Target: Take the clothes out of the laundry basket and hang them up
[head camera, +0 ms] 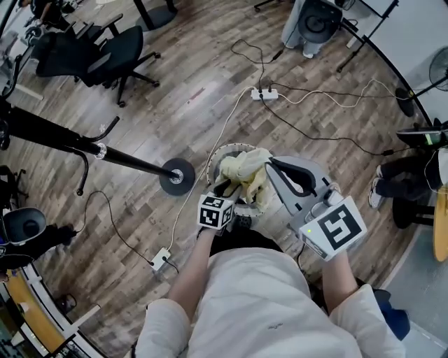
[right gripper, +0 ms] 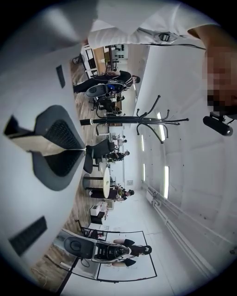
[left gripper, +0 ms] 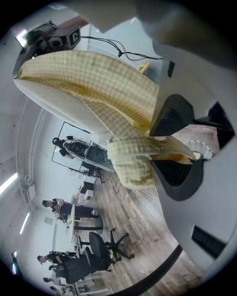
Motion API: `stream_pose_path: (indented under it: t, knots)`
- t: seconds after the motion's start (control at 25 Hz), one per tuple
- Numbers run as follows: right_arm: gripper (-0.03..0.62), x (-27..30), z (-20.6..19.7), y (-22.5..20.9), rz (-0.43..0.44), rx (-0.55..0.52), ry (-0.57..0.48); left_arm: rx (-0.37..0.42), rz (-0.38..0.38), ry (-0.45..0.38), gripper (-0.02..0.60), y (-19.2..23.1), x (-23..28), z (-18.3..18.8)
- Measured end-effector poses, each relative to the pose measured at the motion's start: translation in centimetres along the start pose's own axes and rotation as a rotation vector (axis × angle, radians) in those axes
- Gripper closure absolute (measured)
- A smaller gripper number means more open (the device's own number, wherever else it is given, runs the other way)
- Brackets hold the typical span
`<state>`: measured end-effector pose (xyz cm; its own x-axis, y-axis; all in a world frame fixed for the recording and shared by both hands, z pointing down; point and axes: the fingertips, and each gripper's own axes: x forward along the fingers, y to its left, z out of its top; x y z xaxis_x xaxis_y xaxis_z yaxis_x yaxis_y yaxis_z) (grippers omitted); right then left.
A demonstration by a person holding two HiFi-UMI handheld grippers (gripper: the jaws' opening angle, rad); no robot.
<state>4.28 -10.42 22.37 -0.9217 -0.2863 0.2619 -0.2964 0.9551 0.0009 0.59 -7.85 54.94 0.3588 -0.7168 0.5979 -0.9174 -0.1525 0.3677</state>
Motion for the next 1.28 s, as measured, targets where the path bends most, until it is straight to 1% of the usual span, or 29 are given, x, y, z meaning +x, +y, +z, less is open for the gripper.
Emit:
stream_pose_path:
  t: [0.12, 0.2, 0.24, 0.28, 0.52, 0.76, 0.88, 1.12, 1.28]
  knots:
    - [0.582, -0.6, 0.7, 0.0, -0.001, -0.016, -0.013, 0.025, -0.017, -0.004, 0.432, -0.8, -0.1, 0.6]
    - [0.582, -1.1, 1.0, 0.0, -0.004, -0.021, -0.022, 0.044, -0.021, -0.009, 0.517, -1.3, -0.4, 0.9]
    - [0.582, -1.4, 1.2, 0.0, -0.005, -0.023, -0.028, 0.052, -0.024, -0.01, 0.517, -1.5, -0.5, 1.0]
    - [0.582, -1.7, 1.4, -0.1, -0.006, -0.023, -0.034, 0.061, -0.027, -0.01, 0.53, -1.7, -0.6, 1.2]
    - [0.582, -3.0, 1.2, -0.8, -0.021, -0.03, -0.044, 0.123, -0.022, -0.005, 0.547, -1.9, -2.2, 2.5]
    - [0.582, -4.1, 0.0, -2.3, -0.05, -0.012, -0.038, 0.175, 0.006, -0.047, 0.551, -1.4, -5.3, 5.8]
    - [0.58, -3.8, -0.7, -2.4, -0.046, 0.003, -0.035, 0.177, 0.022, -0.082, 0.551, -1.0, -6.9, 7.6]
    - [0.58, -2.8, -1.5, -1.9, -0.016, 0.021, -0.033, 0.19, 0.028, -0.179, 0.552, -0.9, -10.4, 11.6]
    - [0.58, -1.9, -2.4, -1.5, -0.004, 0.032, -0.012, 0.169, 0.015, -0.245, 0.553, -1.0, -12.7, 13.9]
